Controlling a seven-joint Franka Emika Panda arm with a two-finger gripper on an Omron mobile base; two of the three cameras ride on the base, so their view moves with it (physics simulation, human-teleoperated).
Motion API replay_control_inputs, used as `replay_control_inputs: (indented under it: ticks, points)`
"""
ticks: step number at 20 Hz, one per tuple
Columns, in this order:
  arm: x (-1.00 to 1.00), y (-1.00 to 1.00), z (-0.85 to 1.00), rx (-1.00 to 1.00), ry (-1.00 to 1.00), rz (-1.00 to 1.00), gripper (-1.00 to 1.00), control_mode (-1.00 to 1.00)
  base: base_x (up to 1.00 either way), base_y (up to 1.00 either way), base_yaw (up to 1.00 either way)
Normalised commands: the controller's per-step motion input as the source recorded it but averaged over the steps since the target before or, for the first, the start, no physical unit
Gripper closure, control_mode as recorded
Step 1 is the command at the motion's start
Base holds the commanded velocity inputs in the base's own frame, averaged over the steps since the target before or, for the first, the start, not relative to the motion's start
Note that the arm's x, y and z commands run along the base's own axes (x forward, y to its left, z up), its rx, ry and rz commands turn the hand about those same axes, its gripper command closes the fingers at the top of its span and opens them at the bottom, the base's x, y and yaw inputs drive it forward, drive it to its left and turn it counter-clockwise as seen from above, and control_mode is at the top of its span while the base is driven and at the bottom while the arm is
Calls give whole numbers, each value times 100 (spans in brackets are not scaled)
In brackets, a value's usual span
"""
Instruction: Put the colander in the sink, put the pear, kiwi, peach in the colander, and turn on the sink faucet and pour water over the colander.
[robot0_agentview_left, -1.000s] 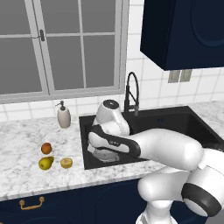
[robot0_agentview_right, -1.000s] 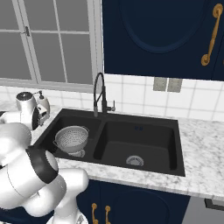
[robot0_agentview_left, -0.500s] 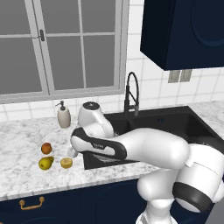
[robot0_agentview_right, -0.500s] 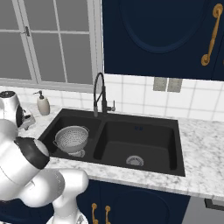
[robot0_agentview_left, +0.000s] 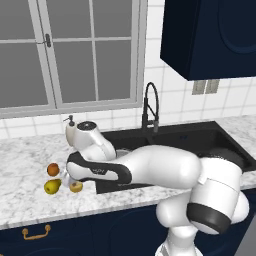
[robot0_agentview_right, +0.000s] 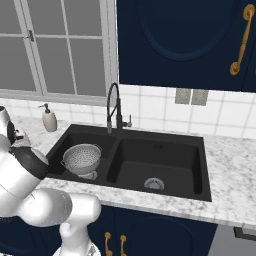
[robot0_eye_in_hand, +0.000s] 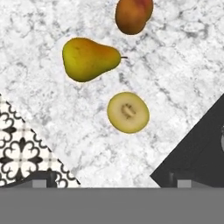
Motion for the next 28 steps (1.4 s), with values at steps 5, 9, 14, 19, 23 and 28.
replay_control_inputs:
  ticks: [5, 9, 14, 19, 23, 28]
  points:
    - [2, 15, -36, -4, 0, -9, -100, -100, 0, 0, 0]
    - [23, 8, -23, -1, 0, -9, -100, -100, 0, 0, 0]
    - [28, 1, -31, -1, 0, -9, -100, -100, 0, 0, 0]
    - [12, 10, -24, 0, 0, -6, -100, -100, 0, 0, 0]
    - [24, 12, -23, 0, 0, -7, -100, -100, 0, 0, 0]
    - [16, 7, -24, 0, 0, -8, -100, -100, 0, 0, 0]
